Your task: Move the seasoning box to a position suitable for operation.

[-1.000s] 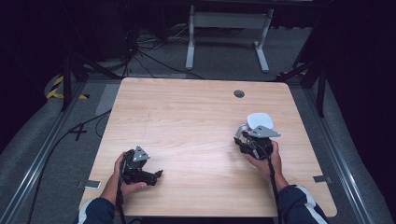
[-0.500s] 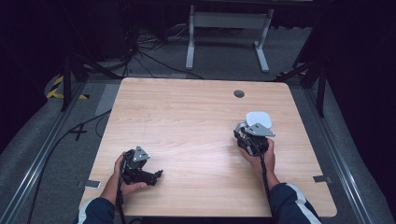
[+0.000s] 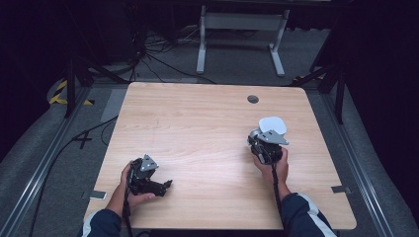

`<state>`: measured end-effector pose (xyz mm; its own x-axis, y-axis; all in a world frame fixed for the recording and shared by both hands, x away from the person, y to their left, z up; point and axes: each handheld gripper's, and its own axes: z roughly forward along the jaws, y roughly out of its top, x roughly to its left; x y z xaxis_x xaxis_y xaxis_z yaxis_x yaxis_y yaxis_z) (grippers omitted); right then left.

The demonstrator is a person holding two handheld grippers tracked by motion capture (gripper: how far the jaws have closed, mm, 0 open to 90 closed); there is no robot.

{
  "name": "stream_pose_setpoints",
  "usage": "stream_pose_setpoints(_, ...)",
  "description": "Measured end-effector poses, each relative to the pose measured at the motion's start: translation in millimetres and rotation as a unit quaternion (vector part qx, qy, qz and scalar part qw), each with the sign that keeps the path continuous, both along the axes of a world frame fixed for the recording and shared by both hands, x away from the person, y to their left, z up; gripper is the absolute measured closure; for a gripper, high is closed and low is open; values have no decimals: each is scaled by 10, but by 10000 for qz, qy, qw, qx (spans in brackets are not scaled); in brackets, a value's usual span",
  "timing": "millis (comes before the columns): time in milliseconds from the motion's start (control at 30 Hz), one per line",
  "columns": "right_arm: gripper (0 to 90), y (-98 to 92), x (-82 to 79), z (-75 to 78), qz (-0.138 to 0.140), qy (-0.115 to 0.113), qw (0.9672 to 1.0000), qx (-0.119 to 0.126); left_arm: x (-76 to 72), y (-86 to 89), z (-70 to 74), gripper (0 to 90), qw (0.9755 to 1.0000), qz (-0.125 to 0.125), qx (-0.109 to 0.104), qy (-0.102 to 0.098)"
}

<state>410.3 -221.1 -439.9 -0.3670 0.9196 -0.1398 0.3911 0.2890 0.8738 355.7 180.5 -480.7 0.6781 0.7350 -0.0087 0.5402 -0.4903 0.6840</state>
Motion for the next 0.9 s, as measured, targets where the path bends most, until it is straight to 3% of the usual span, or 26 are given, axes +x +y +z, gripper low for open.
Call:
stream_pose_setpoints(333, 802, -84, -93, 13, 353, 101, 9993, 90, 0, 0, -1, 4, 10000, 2, -5, -2)
stream_pose_setpoints(467, 813, -143, -135, 18, 609, 184, 9977, 233, 0, 0, 0, 4, 10000, 1, 0, 0)
stream_pose_setpoints(600, 817, -164, -214, 18, 1003, 260, 9941, 323, 0, 0, 0, 4, 10000, 2, -1, 1)
stream_pose_setpoints(733, 818, -119, -368, 25, 1614, 344, 9858, 296, 0, 0, 0, 4, 10000, -1, 2, -1)
stream_pose_setpoints(900, 820, -55, -623, 27, 2381, 417, 9701, 228, -1, -1, -2, 4, 10000, -8, 4, -23)
